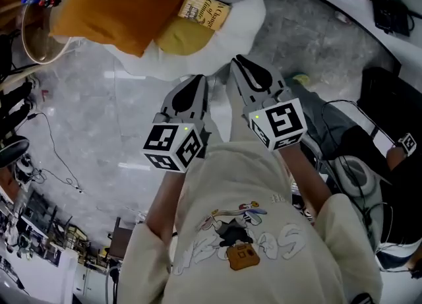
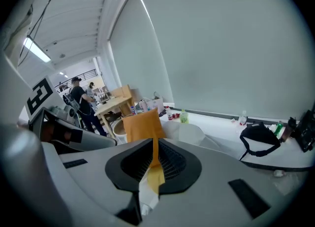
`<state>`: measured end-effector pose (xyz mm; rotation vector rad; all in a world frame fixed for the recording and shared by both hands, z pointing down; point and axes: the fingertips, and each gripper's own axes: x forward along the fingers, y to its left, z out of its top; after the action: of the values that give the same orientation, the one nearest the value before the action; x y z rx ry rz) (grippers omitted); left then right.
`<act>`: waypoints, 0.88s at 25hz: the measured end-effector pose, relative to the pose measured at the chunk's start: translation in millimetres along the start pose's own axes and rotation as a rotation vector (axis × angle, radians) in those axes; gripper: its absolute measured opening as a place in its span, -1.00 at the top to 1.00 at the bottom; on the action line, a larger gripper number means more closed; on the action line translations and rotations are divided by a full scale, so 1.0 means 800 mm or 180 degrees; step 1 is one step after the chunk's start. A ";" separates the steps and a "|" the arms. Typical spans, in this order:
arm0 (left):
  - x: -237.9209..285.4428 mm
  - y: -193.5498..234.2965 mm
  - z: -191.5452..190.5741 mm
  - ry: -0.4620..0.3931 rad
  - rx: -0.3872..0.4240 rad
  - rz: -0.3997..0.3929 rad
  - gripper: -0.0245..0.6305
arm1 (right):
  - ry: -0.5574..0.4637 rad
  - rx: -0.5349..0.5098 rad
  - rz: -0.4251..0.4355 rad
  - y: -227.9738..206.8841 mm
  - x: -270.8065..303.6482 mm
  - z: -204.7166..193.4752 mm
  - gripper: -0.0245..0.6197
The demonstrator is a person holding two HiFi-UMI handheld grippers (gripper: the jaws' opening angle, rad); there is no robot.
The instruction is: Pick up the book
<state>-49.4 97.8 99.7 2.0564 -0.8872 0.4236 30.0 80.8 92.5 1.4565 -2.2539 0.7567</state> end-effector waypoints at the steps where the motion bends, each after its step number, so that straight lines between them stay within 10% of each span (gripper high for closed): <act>1: 0.006 0.008 0.001 0.0005 -0.0026 0.0020 0.92 | 0.0023 0.0007 0.0007 -0.003 0.009 -0.002 0.82; 22: 0.159 0.125 -0.082 0.0397 -0.0296 0.0210 0.92 | 0.0617 0.0279 0.0083 -0.126 0.158 -0.139 0.51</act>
<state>-32.5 54.8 268.0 1.8987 -0.8847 0.5308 70.6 23.7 275.4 1.3312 -2.1211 0.9718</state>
